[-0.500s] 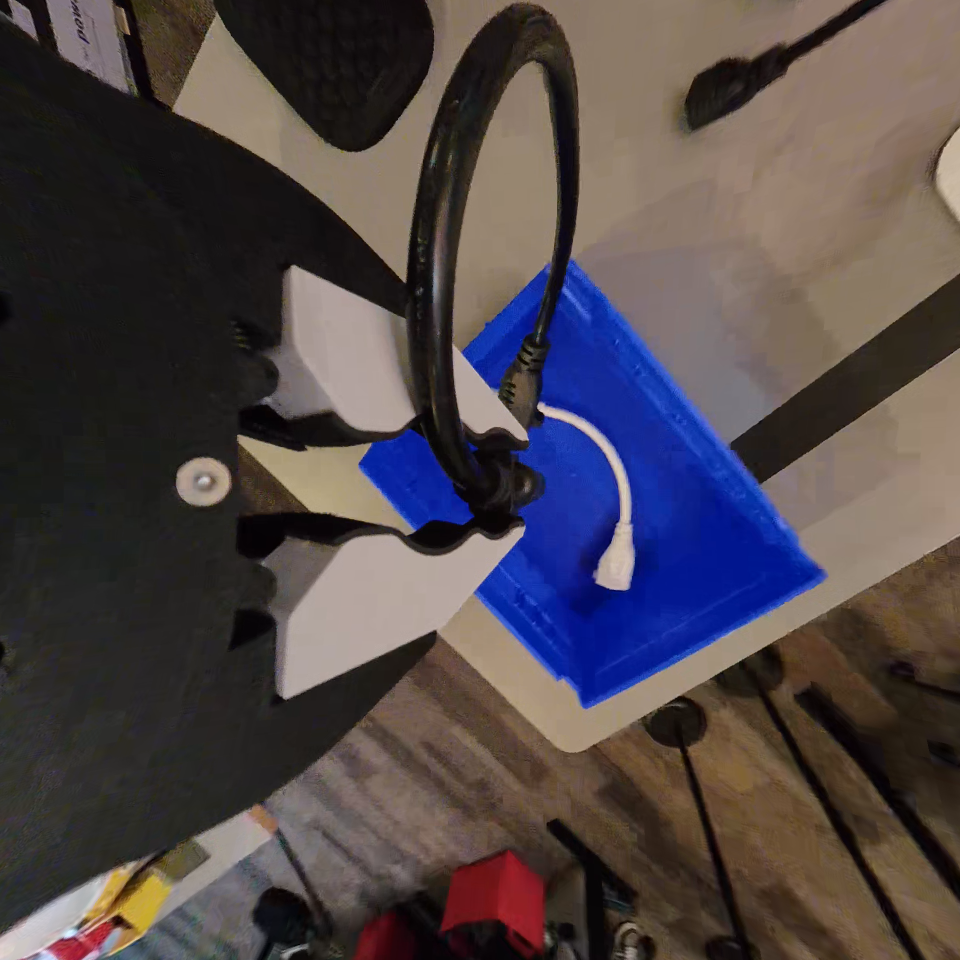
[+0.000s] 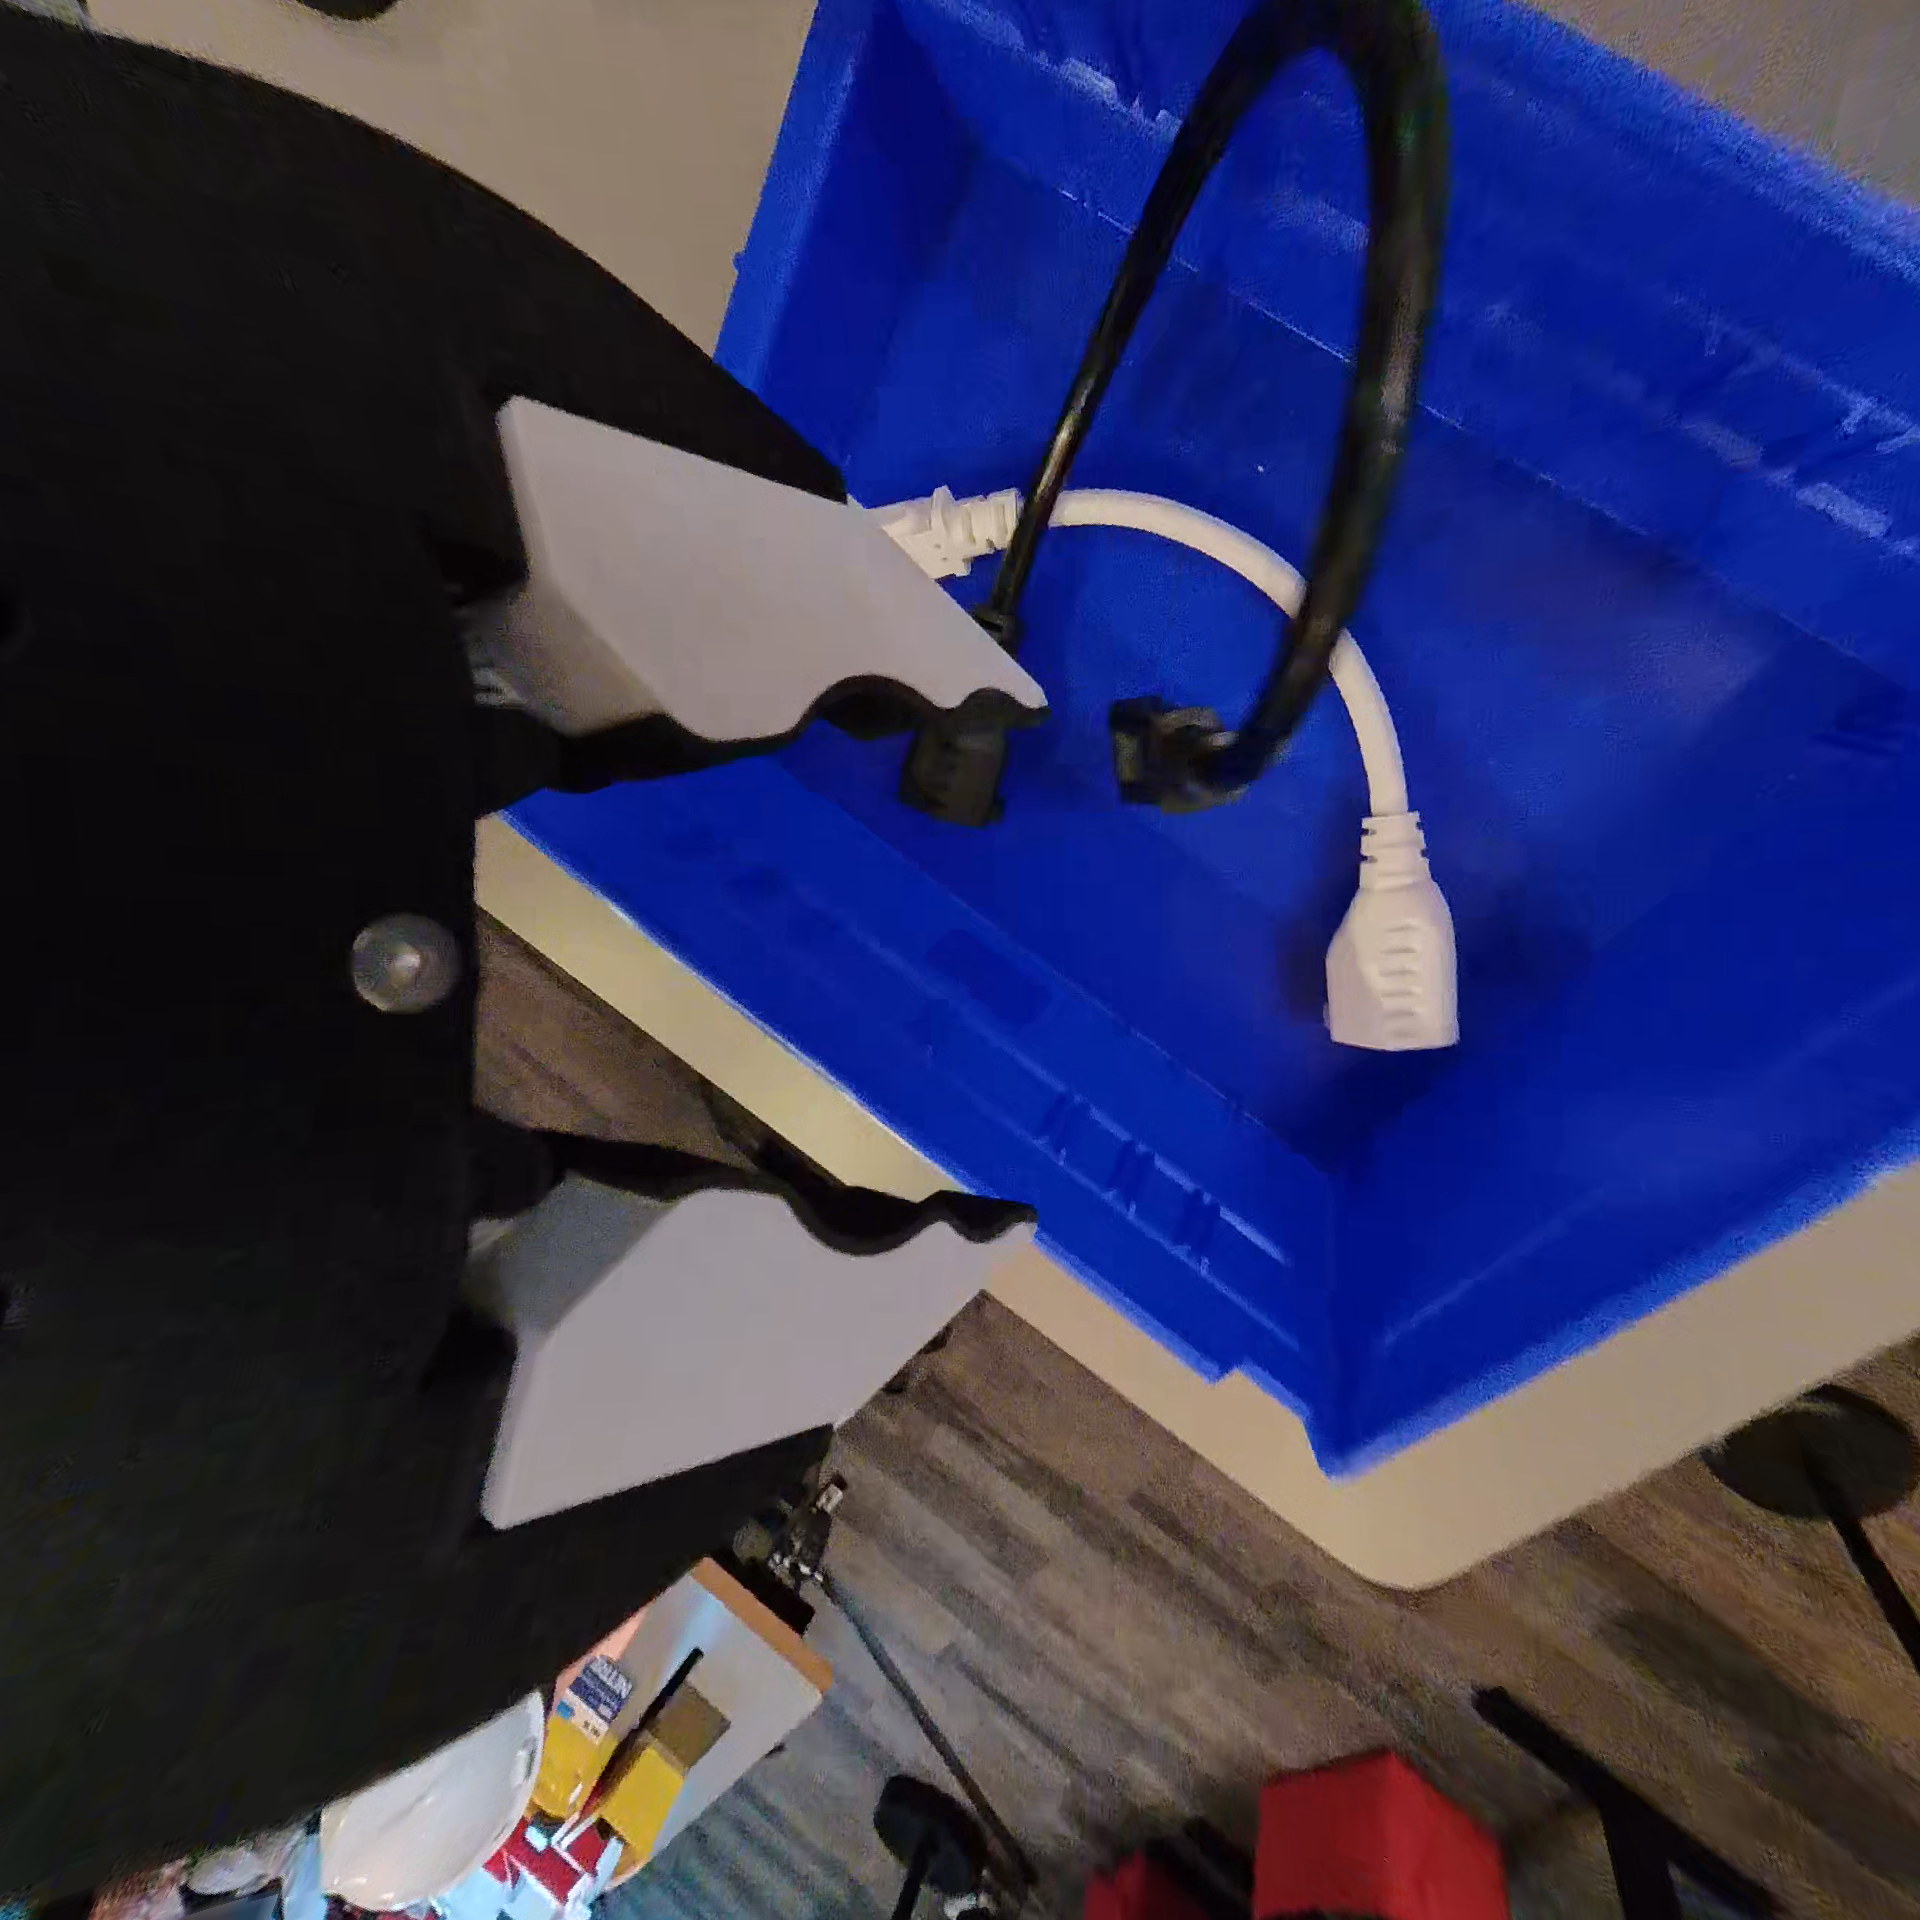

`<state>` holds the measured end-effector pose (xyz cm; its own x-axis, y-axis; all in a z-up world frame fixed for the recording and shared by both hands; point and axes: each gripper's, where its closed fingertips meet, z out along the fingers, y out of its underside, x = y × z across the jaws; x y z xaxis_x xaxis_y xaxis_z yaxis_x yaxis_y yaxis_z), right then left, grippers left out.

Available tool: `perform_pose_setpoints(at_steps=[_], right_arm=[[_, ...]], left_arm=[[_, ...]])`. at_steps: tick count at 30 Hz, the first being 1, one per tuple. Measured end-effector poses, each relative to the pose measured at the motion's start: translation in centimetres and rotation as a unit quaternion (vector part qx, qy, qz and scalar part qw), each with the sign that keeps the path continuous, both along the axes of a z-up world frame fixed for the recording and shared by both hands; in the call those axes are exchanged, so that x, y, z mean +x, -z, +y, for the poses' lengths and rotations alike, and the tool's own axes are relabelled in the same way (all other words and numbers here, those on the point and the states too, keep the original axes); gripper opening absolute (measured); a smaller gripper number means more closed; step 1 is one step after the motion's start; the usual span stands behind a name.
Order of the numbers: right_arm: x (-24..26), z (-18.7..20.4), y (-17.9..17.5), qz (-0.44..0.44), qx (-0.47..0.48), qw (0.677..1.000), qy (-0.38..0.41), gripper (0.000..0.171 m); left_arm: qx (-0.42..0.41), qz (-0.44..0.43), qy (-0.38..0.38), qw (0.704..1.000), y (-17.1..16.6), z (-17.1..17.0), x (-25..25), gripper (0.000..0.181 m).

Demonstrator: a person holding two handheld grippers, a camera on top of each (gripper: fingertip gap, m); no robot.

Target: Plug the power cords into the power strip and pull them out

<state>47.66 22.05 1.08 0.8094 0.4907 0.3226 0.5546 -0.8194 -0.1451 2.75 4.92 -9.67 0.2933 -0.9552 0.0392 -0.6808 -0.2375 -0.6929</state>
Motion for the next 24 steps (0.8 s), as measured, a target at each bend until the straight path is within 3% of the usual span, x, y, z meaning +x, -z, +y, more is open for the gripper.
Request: perform_pose_setpoints(at_steps=[2, 3, 5, 9, 13, 18, 24], right_arm=[[0.0, -0.4, -0.7, -0.001, -0.001, 1.0, -0.009, 0.099], [1.7, -0.7, -1.1, -0.05, -0.008, 0.999, 0.009, 0.102], [2.2, -1.3, -2.3, -0.09, -0.001, 0.996, -0.002, 0.099], [-8.2, -3.3, -5.8, 0.059, 0.071, 0.991, -0.1, 0.084], [-21.6, -9.1, -7.7, 0.167, 0.088, 0.949, -0.251, 0.087], [-31.6, -15.7, -5.0, 0.235, 0.037, 0.912, -0.334, 0.071], [-35.6, -19.4, 0.6, 0.283, -0.036, 0.904, -0.319, 0.045]], left_arm=[[-0.004, -0.003, -0.001, 1.0, 0.0, 0.0, -0.1, 0.059], [-0.006, -0.004, 0.0, 1.0, -0.1, -0.1, -0.1, 0.059], [-0.002, 0.0, -0.002, 1.0, -0.1, 0.1, -0.2, 0.06], [-0.015, -0.009, -0.007, 1.0, -0.3, -0.1, -0.4, 0.059], [-0.015, -0.001, -0.011, 1.0, 0.0, -0.3, -0.6, 0.059], [-0.012, 0.007, -0.023, 1.0, 0.0, -0.7, -0.8, 0.055], [-0.002, -0.012, -0.047, 0.999, -0.8, -1.2, -1.5, 0.059]])
